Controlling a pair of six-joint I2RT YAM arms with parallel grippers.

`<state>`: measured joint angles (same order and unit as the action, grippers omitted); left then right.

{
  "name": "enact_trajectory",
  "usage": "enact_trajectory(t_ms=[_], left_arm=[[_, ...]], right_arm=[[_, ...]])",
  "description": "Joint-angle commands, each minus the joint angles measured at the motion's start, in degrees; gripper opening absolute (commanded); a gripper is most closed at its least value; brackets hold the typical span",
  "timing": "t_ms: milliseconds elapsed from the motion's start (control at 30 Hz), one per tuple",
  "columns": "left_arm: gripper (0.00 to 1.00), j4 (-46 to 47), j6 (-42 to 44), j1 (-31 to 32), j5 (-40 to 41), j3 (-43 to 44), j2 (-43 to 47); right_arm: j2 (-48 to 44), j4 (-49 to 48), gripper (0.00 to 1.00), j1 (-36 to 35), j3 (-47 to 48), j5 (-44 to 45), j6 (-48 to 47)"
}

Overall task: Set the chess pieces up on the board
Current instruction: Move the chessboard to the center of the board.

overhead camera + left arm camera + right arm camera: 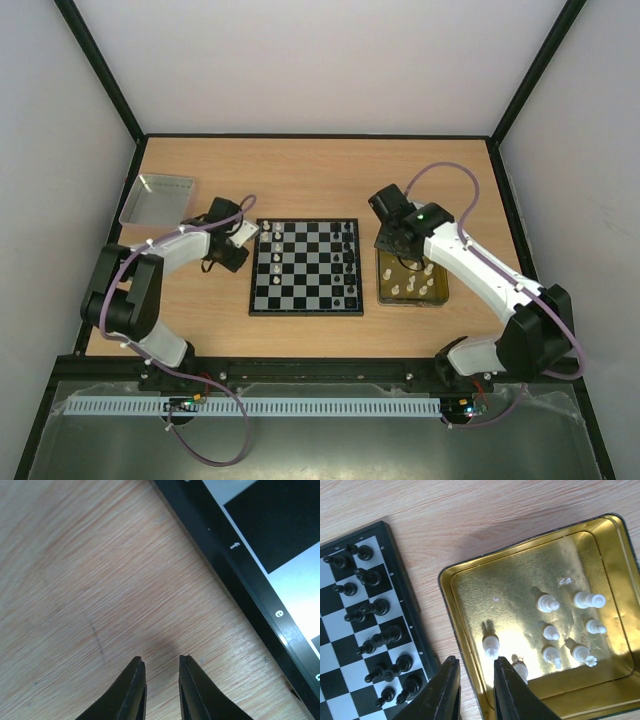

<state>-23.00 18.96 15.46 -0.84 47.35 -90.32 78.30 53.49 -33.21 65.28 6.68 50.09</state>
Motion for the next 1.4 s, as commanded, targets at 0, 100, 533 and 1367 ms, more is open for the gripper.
enact_trajectory(t_ms=[0,100,533,1367], left_arm=[[0.22,0.31,-0.32,0.8,-1.21,0.24,-1.93],[0.21,0.4,-0.62,1.24,-2.86,0.44,-2.86],[0.19,0.44,-2.41,5.85,-3.98,2.47,-4.76],[0.19,1.68,-2.9,9.82,-2.11,3.31,-6.4]], right_arm=[[-2.0,1.29,0.18,1.35,-1.43,2.37,-0.34],[-3.0,0.91,0.18,2.31,-2.44,2.07,-0.41],[-7.41,2.67,0.18,7.48,-8.4,2.08,2.11],[-7.13,-6.98,0.22,14.11,-20.87,-6.65,-0.18]])
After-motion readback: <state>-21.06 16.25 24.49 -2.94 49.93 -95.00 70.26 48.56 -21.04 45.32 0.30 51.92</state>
